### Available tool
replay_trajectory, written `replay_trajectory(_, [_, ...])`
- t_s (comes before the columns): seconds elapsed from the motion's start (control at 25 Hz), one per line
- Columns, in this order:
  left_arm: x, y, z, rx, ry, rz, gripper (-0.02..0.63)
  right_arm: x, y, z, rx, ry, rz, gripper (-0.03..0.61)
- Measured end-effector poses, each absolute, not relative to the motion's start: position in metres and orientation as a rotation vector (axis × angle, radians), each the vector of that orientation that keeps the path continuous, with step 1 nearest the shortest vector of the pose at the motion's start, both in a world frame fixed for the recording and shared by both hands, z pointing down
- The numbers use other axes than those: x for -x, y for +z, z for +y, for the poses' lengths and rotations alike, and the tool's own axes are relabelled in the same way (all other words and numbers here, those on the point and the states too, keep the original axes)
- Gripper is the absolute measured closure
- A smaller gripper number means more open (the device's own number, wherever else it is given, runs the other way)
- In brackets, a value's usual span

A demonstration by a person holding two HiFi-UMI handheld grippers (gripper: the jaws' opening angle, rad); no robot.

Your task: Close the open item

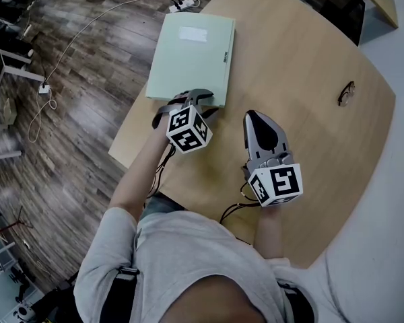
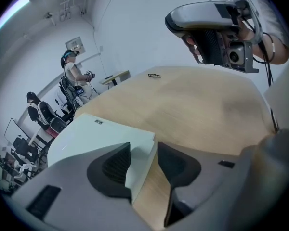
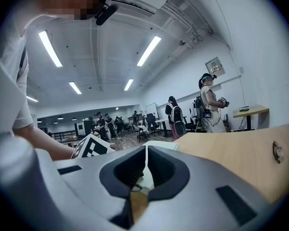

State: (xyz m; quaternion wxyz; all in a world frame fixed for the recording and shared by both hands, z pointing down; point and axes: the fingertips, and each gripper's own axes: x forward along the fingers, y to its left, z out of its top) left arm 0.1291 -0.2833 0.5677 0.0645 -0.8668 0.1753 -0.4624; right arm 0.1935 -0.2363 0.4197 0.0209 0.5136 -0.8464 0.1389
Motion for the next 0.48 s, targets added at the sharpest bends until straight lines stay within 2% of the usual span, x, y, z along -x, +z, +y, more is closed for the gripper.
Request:
replay_trajectory(0.24, [-0.126,0.555,-0.286,2.647,-1.294,0.637,0.430,-0.194,0.415,-0.232,-1.592,0.411,-2.628,0.568])
replay_trajectory(0.48, [-0.127,0.563,-0.289,2.586,-1.362,0.582,0.430,-0.190,0.412,-0.230,-1.588,0.400,-2.630,0.568])
